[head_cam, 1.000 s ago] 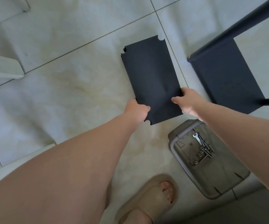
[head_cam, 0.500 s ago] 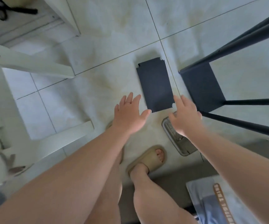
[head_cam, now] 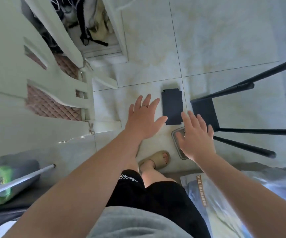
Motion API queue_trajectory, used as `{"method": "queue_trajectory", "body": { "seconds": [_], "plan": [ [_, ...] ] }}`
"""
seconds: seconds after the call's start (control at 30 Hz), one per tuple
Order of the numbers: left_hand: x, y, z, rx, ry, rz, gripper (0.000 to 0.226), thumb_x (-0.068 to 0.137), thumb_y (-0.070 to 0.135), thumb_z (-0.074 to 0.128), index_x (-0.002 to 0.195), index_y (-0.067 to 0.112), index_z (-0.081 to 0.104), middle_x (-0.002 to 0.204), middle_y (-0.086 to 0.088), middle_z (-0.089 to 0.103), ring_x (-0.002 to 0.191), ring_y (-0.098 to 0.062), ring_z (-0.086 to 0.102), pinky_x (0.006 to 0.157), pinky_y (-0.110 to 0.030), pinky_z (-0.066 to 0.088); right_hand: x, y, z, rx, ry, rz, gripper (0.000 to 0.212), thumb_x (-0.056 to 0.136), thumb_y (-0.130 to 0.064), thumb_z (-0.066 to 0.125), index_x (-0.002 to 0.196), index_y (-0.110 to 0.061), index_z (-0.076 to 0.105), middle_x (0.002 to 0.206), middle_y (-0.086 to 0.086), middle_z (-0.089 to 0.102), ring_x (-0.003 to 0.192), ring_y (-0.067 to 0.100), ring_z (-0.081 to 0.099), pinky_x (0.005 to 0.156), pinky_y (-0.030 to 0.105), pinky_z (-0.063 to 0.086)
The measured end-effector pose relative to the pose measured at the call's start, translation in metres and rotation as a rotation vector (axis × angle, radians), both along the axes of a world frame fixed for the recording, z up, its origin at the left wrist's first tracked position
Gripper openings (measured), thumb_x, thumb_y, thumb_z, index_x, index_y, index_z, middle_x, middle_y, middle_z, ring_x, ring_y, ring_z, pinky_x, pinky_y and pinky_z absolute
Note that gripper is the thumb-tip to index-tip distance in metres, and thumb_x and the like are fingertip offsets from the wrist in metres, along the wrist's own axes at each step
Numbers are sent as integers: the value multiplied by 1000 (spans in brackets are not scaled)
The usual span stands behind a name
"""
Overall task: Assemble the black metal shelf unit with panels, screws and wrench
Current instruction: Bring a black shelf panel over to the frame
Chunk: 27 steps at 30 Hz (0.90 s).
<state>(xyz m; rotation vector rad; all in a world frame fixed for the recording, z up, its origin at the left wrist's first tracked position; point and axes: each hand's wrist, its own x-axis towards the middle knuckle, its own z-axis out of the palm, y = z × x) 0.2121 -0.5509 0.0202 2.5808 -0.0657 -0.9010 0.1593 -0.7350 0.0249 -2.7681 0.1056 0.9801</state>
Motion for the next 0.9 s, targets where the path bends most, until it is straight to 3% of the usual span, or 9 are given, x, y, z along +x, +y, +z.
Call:
{"method": "queue_trajectory", "body": {
  "seconds": [0.6, 0.77, 0.9],
  "plan": [
    [9, 90, 249, -94, -530, 259, 65, 97, 55, 47, 155, 31, 28, 166, 3, 14, 153, -18, -3, 123, -45, 5, 77, 65, 251, 251, -478, 367, 59, 100, -31, 55, 155, -24, 36, 164, -4, 29, 151, 22, 23, 121, 43, 18],
    [14, 143, 290, -89, -737, 364, 67, 93, 60, 39, 151, 27, 37, 162, 0, 27, 152, -24, 10, 122, -47, 15, 116, 105, 289, 322, -618, 506, 57, 95, -26, 63, 150, -21, 46, 157, -2, 41, 146, 25, 34, 116, 48, 27],
    [24, 198, 294, -16, -751, 504, 70, 92, 63, 33, 151, 27, 36, 161, 1, 29, 151, -23, 12, 122, -51, 18, 150, 153, 306, 381, -676, 610, 55, 95, -25, 64, 147, -20, 48, 154, -2, 45, 143, 25, 37, 115, 47, 29]
  ]
}}
